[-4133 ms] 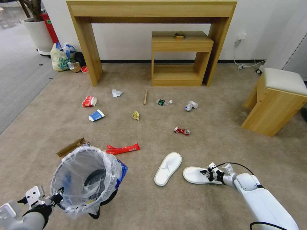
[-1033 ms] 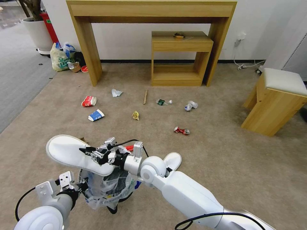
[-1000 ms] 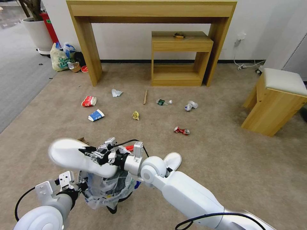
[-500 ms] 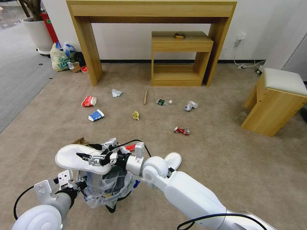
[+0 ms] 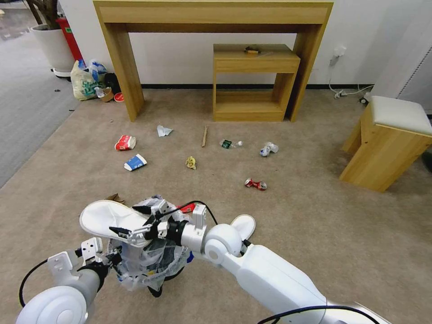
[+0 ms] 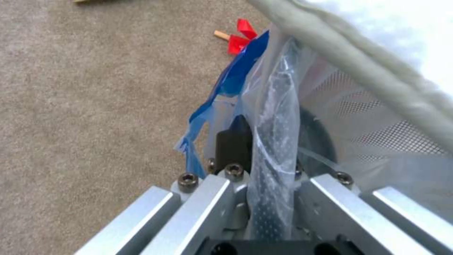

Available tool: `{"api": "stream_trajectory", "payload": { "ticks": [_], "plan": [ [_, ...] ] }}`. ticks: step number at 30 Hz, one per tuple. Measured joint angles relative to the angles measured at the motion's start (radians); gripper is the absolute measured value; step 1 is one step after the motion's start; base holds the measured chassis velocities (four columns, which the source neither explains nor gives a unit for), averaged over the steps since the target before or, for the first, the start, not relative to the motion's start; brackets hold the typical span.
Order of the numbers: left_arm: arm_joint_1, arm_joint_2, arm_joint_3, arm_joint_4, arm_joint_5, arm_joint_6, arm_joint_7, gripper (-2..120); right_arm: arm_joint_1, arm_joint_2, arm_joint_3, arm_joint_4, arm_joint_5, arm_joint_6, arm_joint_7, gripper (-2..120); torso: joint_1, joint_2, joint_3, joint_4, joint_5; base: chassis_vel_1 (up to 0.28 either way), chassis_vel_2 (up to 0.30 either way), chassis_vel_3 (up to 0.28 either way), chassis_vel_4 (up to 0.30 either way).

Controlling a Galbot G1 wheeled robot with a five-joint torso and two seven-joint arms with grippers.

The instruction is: Pick up the trash bin and place the garbage on the floor into it.

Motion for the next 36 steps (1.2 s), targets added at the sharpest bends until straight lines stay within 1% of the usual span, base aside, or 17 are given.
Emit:
{"api": "stream_trajectory", "payload": {
  "ticks": [7, 13, 21, 36],
  "plan": [
    [-0.003, 0.005, -0.001, 0.001, 0.001, 0.000, 0.008, 0, -0.006, -0.012, -0.002, 0.008, -0.009, -0.003, 0.004, 100, 0.000, 0.000, 0.000, 0.0001, 0.0001, 0.000, 0.000, 0.000, 0.000],
    [-0.014, 0.005, -0.003, 0.010, 0.005, 0.000, 0.016, 0, -0.018, -0.054, 0.013, 0.030, 0.010, -0.026, 0.019, 100, 0.000, 0.000, 0.000, 0.0000, 0.0001, 0.000, 0.000, 0.000, 0.000],
    [-0.022, 0.008, 0.000, 0.016, 0.006, 0.000, 0.019, 0, -0.027, -0.047, 0.024, 0.028, 0.025, -0.049, 0.022, 100, 0.000, 0.000, 0.000, 0.0001, 0.0001, 0.000, 0.000, 0.000, 0.000],
    [-0.019, 0.002, 0.009, 0.020, 0.026, 0.000, 0.034, 0, -0.025, -0.044, 0.031, 0.023, 0.024, -0.053, 0.042, 100, 0.000, 0.000, 0.000, 0.0000, 0.0000, 0.000, 0.000, 0.000, 0.000]
  ]
}}
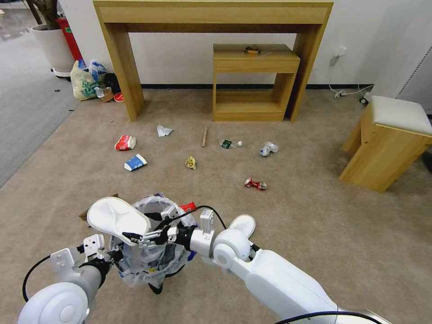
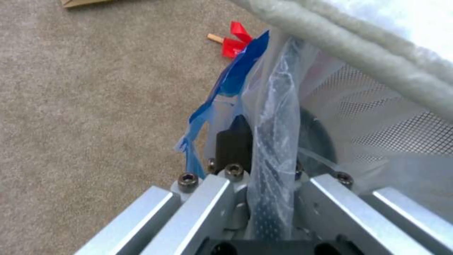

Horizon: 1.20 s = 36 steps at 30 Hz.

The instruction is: Pick up the trash bin and place the garbage on the floor into it.

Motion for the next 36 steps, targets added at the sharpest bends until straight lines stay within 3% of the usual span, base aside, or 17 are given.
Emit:
{"api": "stream_trajectory", "payload": {
  "ticks": [5, 9, 21, 36],
  "plan": [
    [0.001, 0.000, 0.005, 0.000, 0.003, 0.000, 0.001, 0, -0.004, 0.000, 0.000, -0.002, 0.000, -0.003, 0.008, 97, 0.000, 0.000, 0.000, 0.0000, 0.0000, 0.000, 0.000, 0.000, 0.000],
    [-0.003, 0.000, -0.001, 0.000, 0.003, 0.000, 0.001, 0, -0.009, -0.001, 0.004, -0.004, -0.003, -0.012, 0.023, 84, 0.000, 0.000, 0.000, 0.0000, 0.0000, 0.000, 0.000, 0.000, 0.000],
    [-0.010, 0.007, -0.022, -0.010, -0.006, 0.000, 0.003, 0, -0.016, 0.008, -0.002, -0.020, -0.023, -0.015, 0.030, 79, 0.000, 0.000, 0.000, 0.0000, 0.0000, 0.000, 0.000, 0.000, 0.000],
    [-0.014, 0.003, -0.014, -0.005, 0.000, 0.000, 0.005, 0, -0.021, 0.012, -0.003, -0.027, -0.030, -0.015, 0.044, 25, 0.000, 0.000, 0.000, 0.0000, -0.0001, 0.000, 0.000, 0.000, 0.000]
  ]
}}
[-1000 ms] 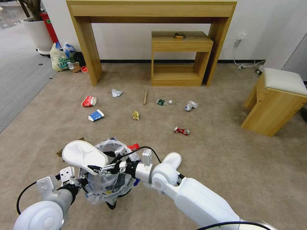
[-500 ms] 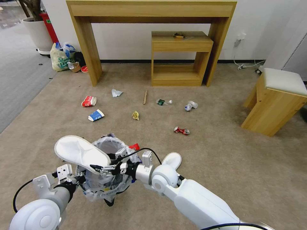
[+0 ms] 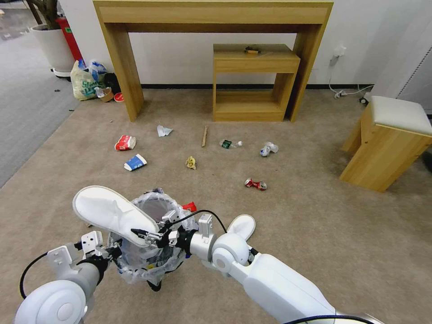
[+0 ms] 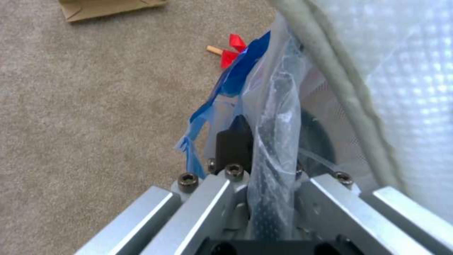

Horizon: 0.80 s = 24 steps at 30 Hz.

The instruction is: Pick up the trash bin and place the garbage on the floor into it.

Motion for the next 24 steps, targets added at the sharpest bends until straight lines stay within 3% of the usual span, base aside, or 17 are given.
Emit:
{"api": "stream_trajectory", "payload": {
  "ticks": [5, 9, 24],
  "plan": [
    [0.000, 0.000, -0.001, 0.000, 0.000, 0.000, 0.001, 0, 0.000, 0.003, -0.001, -0.008, -0.003, 0.002, 0.003, 17, 0.000, 0.000, 0.000, 0.0000, 0.0000, 0.000, 0.000, 0.000, 0.000],
    [0.003, 0.000, -0.002, 0.000, 0.004, 0.000, 0.004, 0, -0.006, 0.003, 0.000, -0.011, -0.008, 0.004, 0.006, 2, 0.000, 0.000, 0.000, 0.0000, 0.0000, 0.000, 0.000, 0.000, 0.000],
    [-0.009, 0.007, -0.014, 0.043, 0.014, -0.001, 0.005, 0, -0.066, -0.023, 0.054, 0.054, -0.046, 0.047, -0.012, 2, 0.000, 0.000, 0.000, 0.0000, 0.0003, 0.000, 0.000, 0.000, 0.000]
  ]
}}
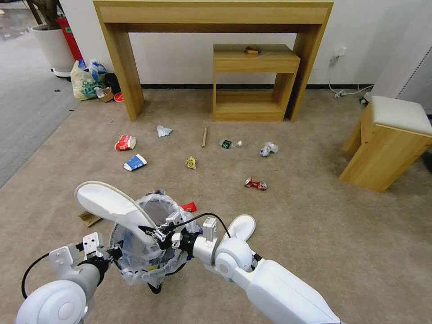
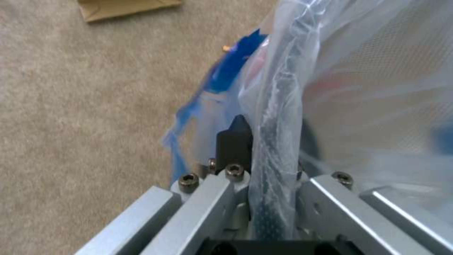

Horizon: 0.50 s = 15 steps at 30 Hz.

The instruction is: Pick up the trash bin and place the garbage on the floor into it.

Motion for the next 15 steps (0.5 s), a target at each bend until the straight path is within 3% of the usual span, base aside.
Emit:
{"api": "stream_trajectory", "payload": {
  "ticks": [15],
  "plan": [
    [0.002, -0.005, 0.008, 0.004, 0.052, 0.000, 0.025, 0, 0.001, 0.009, -0.002, -0.008, -0.008, 0.007, -0.009, 2, 0.000, 0.000, 0.000, 0.0002, -0.0003, 0.000, 0.000, 0.000, 0.000]
  ]
}}
